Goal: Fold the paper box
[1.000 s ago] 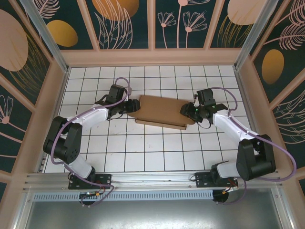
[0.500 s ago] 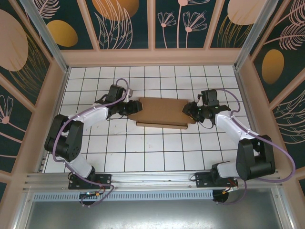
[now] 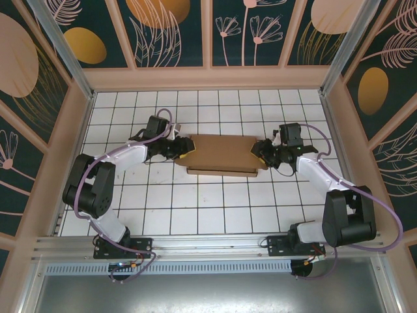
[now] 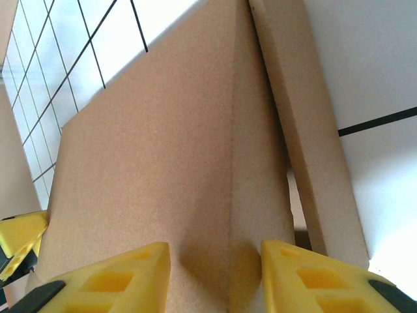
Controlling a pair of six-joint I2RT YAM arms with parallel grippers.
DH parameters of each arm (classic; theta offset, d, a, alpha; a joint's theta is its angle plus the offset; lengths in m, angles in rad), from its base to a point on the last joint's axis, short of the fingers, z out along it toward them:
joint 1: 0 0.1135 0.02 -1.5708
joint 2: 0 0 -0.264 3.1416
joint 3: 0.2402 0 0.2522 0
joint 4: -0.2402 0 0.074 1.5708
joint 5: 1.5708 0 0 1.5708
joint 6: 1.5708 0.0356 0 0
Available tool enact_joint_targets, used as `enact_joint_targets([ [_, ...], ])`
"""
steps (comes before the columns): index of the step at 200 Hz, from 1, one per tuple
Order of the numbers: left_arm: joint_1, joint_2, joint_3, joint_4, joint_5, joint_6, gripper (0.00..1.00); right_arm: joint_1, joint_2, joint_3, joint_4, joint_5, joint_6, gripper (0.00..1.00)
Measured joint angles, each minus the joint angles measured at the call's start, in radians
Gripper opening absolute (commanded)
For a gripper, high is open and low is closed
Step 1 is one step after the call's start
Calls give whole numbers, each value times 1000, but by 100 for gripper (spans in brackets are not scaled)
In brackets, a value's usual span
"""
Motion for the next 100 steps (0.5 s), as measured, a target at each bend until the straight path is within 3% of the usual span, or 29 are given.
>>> enact_joint_targets([
  [76,-5,0,-31,-15,-24,47,34,5,-13,-54,24,33,-21,32],
  [100,-14,-1,-57,-15,-26,69,37,20,-26,-80,24,90,-40,31],
])
